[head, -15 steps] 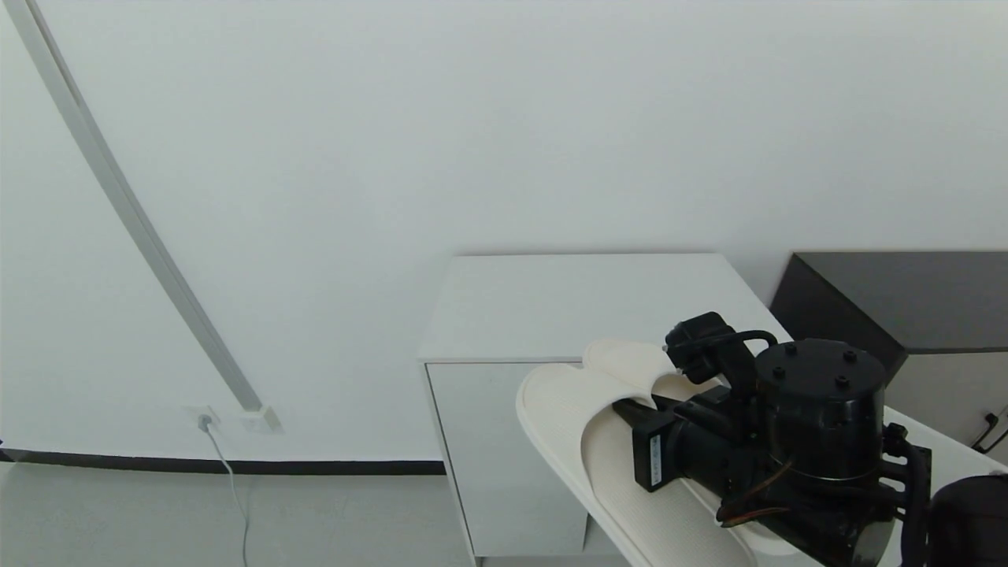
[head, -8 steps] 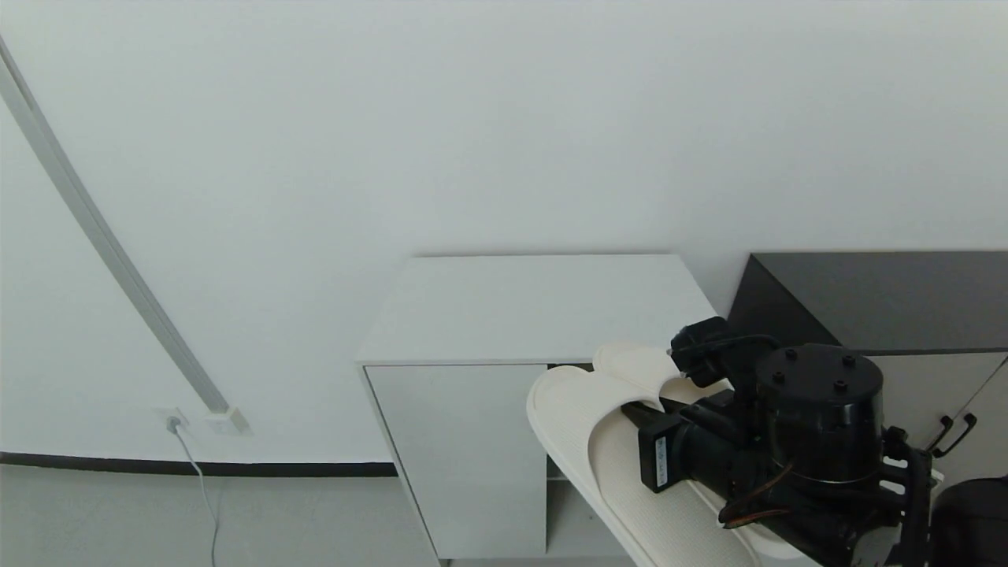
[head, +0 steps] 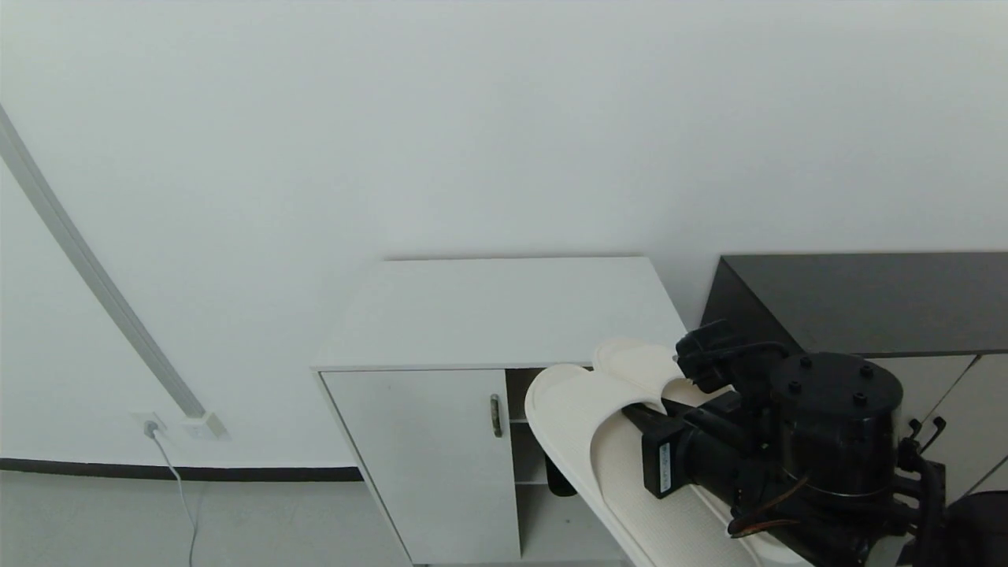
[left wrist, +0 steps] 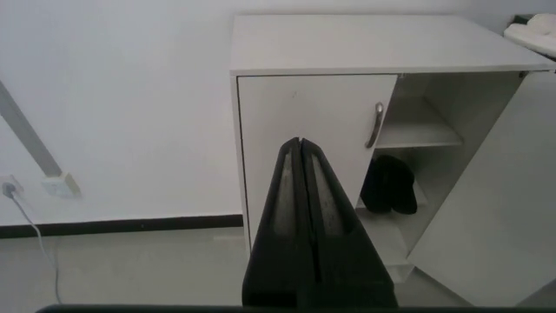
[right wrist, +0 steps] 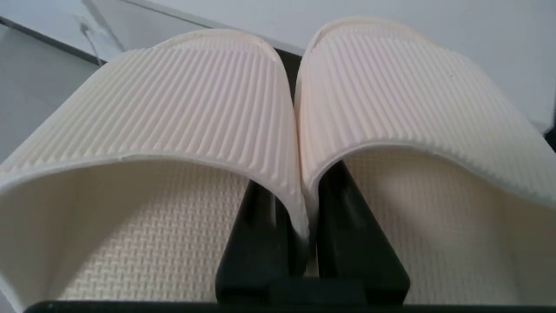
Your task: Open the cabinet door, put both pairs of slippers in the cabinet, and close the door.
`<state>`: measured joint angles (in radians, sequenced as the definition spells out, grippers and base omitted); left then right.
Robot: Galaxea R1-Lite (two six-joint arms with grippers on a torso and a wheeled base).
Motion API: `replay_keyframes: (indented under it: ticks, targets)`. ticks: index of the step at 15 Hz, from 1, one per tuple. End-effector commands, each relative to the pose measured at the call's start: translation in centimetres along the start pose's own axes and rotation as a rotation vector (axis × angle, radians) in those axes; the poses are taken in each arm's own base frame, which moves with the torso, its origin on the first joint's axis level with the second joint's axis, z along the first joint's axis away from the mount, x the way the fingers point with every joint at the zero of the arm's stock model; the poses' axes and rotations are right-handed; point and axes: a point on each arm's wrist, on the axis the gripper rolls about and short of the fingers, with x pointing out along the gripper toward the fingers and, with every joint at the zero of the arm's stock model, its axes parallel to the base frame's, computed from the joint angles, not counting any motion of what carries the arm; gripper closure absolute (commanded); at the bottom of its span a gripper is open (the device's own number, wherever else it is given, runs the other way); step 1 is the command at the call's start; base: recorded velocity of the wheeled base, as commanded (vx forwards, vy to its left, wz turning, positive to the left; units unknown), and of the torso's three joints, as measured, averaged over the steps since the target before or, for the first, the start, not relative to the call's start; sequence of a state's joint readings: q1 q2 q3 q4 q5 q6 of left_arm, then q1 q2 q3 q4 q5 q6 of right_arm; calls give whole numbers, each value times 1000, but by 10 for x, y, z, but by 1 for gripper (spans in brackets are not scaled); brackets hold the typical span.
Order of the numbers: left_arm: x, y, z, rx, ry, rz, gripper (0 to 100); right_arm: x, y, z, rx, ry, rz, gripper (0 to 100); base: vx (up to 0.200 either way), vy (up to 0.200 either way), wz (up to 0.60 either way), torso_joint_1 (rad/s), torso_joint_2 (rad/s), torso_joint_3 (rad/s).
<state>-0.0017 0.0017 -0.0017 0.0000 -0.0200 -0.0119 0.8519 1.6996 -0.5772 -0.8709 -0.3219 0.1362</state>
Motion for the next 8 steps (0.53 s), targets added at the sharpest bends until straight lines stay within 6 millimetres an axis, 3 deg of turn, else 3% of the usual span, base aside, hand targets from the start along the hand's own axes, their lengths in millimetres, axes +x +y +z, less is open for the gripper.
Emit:
replay_keyframes:
  ticks: [1, 8]
  targets:
    - [0, 0, 0, 0, 0, -1, 100, 0, 0, -3, -4, 10, 1, 100, 0, 0, 0, 0, 0, 0]
    - [0, 0, 0, -2, 0, -1, 100, 1, 1, -3, -4, 10, 1, 100, 0, 0, 0, 2, 9, 1]
